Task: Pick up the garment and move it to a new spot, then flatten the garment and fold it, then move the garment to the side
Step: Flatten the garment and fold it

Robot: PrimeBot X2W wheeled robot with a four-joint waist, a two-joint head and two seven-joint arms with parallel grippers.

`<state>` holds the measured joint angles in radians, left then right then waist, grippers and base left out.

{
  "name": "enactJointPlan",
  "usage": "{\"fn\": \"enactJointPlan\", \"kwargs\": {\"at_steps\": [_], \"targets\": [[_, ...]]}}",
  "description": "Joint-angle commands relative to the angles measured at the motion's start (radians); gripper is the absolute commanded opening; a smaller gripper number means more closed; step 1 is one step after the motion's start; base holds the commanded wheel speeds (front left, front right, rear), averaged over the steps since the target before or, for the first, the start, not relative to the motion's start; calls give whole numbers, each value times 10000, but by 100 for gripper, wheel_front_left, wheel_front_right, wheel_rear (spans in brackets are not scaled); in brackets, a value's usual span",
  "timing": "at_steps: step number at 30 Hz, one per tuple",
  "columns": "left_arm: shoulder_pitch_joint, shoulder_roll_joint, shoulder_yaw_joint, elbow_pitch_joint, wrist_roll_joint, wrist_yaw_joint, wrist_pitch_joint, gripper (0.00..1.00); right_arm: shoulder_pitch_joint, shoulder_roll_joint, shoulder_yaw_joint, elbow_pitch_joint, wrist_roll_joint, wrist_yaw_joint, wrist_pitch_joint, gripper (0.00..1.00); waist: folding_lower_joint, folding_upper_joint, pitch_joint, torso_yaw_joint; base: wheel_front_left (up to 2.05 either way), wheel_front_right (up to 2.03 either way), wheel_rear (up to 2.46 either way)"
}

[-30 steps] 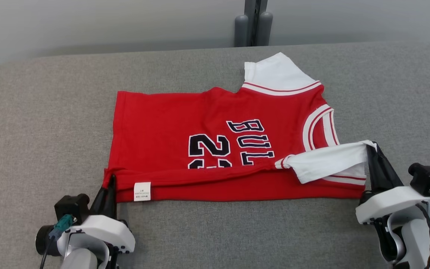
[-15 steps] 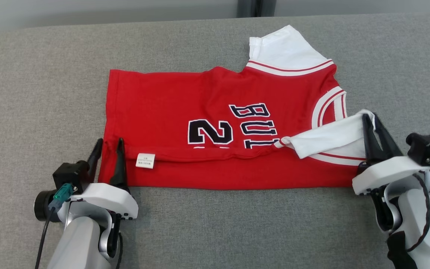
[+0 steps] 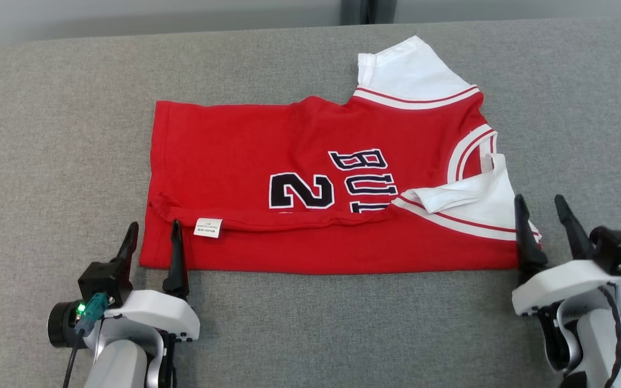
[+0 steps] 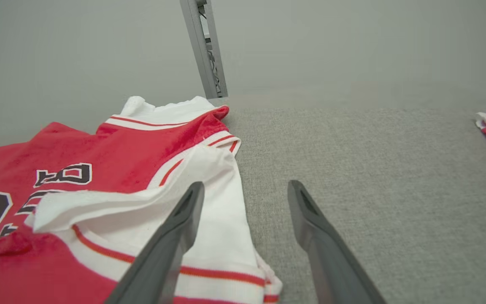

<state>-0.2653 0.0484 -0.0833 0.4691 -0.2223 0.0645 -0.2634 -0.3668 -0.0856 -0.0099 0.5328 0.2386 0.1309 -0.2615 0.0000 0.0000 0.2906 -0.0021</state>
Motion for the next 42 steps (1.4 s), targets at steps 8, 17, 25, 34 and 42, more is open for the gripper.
{"fn": "enactJointPlan", "kwargs": {"at_steps": [8,17,25,34,42], "targets": [[663,48,-92,-40,-166,185,-12,100,1178,-64,487,-255,313,-1,-47,100,0,0,-215,-92,0,0,0],[599,48,-236,175,-205,179,-12,100,1266,-120,721,569,412,-3,-41,100,0,0,-231,27,0,0,0],[464,49,-217,857,-299,209,-12,100,1087,-10,851,1004,681,-3,2,20,0,0,-189,130,0,0,0],[187,43,-133,1374,-557,80,-1,100,989,-188,1004,858,837,-15,0,0,0,0,-67,10,0,0,0],[-79,26,-202,2065,-875,6,46,25,934,-186,1025,748,882,-17,0,0,0,0,67,-90,0,0,0]]}}
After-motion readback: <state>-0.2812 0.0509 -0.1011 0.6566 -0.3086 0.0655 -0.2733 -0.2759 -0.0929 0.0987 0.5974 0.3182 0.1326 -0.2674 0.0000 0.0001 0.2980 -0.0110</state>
